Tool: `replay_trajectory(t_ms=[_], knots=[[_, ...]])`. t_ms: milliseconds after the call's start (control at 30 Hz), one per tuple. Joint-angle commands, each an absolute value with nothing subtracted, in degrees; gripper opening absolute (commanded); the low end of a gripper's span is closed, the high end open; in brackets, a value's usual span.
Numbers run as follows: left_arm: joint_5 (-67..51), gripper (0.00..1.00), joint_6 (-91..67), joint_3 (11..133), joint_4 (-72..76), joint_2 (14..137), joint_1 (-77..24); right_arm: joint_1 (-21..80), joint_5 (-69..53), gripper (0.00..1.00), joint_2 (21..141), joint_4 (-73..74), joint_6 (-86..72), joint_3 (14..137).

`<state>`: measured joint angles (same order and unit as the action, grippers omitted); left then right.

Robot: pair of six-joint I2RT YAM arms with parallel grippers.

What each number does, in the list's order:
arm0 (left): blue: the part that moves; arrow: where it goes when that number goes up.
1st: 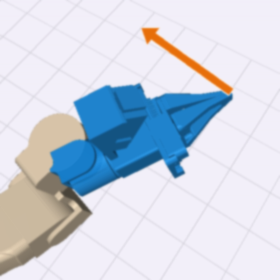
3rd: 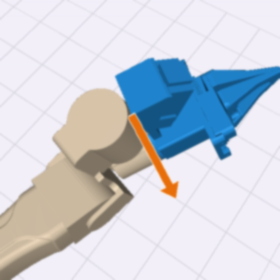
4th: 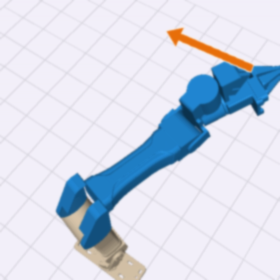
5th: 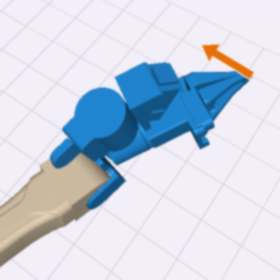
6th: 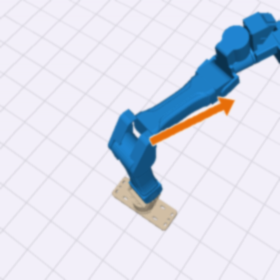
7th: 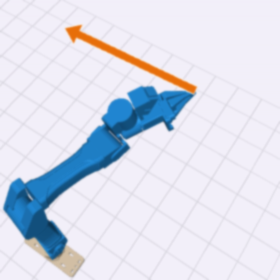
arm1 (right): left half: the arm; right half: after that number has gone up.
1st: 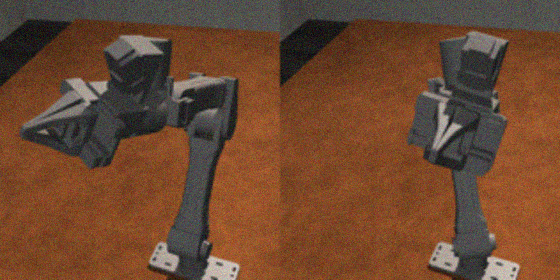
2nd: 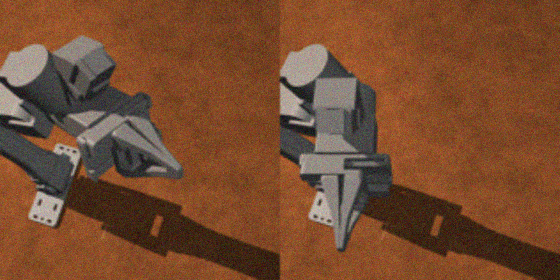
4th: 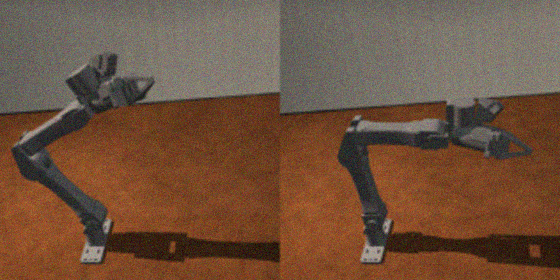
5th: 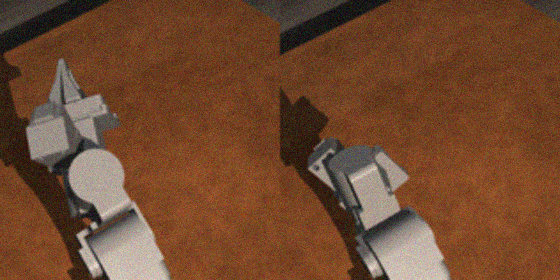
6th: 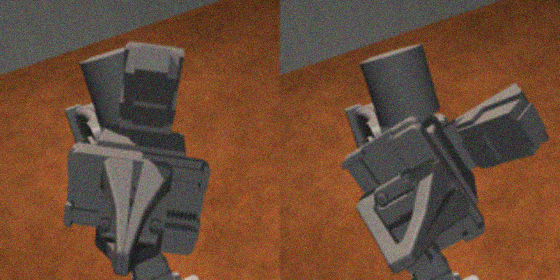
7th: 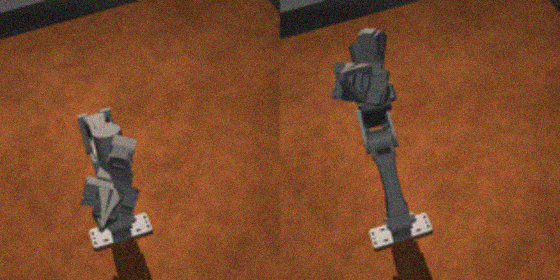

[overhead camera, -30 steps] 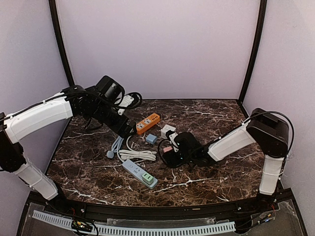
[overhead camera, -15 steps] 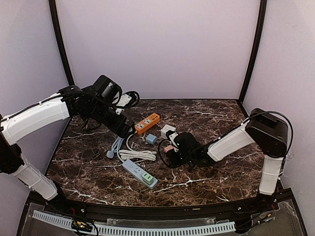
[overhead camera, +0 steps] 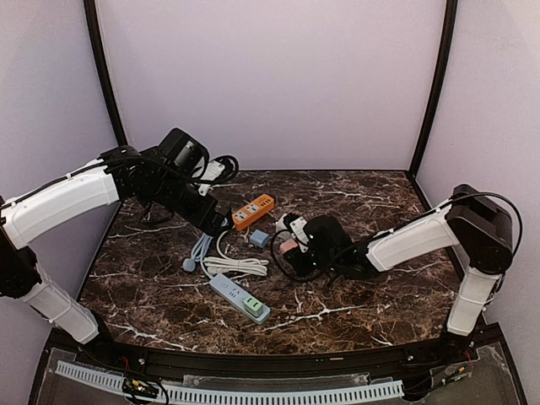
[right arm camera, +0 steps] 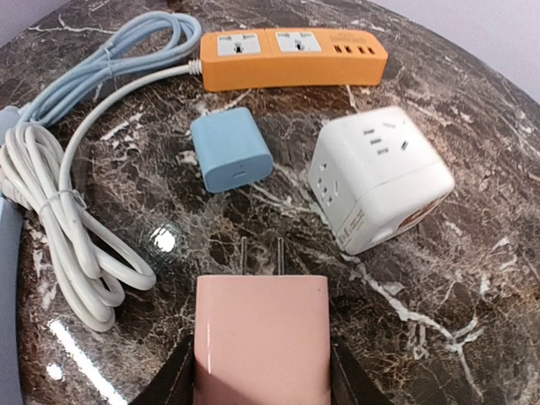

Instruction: Insert the plug

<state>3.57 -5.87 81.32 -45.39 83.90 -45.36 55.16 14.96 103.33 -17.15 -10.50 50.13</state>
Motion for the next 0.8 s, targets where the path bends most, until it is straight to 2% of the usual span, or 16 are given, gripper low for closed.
replay_trajectory(t_ms=[0, 400, 767], knots=[[2.45, 0.96, -10.17, 81.16, -46.04, 83.19, -45.08, 55.59, 13.72, 0.20, 98.81, -15.27, -8.27, 50.40], [-2.25, 0.93, -20.07, 71.98, -45.48, 77.74, -45.09, 55.64, 10.89, 0.18, 85.97, -5.41, -5.36, 52.40], [-2.92, 0.93, -24.62, 77.63, -44.33, 80.28, -45.09, 55.63, 7.02, 0.18, 78.46, -1.08, -2.83, 53.52]])
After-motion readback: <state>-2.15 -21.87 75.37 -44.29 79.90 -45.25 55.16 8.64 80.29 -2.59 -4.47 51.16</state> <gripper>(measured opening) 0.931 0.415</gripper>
